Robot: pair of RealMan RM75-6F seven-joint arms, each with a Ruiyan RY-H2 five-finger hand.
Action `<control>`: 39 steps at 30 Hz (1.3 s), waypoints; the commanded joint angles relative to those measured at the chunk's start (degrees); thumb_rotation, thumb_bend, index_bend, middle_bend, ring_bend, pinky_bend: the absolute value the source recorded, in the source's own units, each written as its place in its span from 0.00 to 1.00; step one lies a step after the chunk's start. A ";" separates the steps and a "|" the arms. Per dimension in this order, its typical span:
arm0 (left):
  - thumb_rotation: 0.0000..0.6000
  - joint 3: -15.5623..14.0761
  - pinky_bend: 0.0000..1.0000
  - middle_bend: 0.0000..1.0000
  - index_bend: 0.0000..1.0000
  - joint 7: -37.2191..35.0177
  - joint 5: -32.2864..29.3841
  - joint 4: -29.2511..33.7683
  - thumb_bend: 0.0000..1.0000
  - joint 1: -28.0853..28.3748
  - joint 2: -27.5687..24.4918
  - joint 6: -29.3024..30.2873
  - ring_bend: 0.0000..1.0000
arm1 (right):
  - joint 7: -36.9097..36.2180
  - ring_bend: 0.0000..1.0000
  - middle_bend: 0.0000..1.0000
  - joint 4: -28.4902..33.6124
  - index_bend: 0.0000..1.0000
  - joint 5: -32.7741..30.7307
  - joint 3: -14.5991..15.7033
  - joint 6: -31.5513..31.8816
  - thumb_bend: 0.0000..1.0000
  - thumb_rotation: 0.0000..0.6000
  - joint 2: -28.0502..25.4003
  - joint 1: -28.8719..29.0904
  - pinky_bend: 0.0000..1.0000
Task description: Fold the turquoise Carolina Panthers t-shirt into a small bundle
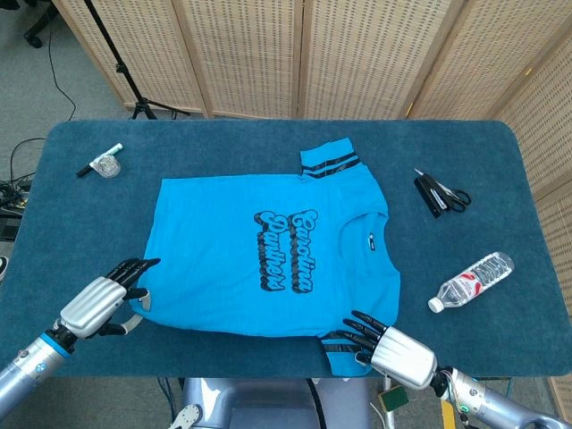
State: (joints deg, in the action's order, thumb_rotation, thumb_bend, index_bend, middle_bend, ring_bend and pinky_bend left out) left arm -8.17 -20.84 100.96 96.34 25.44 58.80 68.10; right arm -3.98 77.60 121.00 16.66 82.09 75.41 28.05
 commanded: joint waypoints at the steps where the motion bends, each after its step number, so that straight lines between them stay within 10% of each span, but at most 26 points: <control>1: 1.00 -0.32 0.00 0.00 0.80 0.14 0.41 0.02 0.44 -0.16 -0.15 0.18 0.00 | 0.59 0.00 0.14 -0.37 0.62 1.08 0.54 -0.01 0.62 1.00 -0.10 0.04 0.00; 39: 1.00 -7.87 0.00 0.00 0.80 -8.00 9.25 -2.60 0.43 -1.32 -0.61 4.23 0.00 | -3.81 0.00 0.15 -7.77 0.63 8.19 6.34 5.87 0.62 1.00 -0.29 -2.27 0.00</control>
State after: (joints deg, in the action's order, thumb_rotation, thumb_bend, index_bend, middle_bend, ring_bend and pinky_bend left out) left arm -15.74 -28.50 109.96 93.80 24.01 58.29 72.48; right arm -7.33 70.37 129.11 22.77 87.53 74.93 26.07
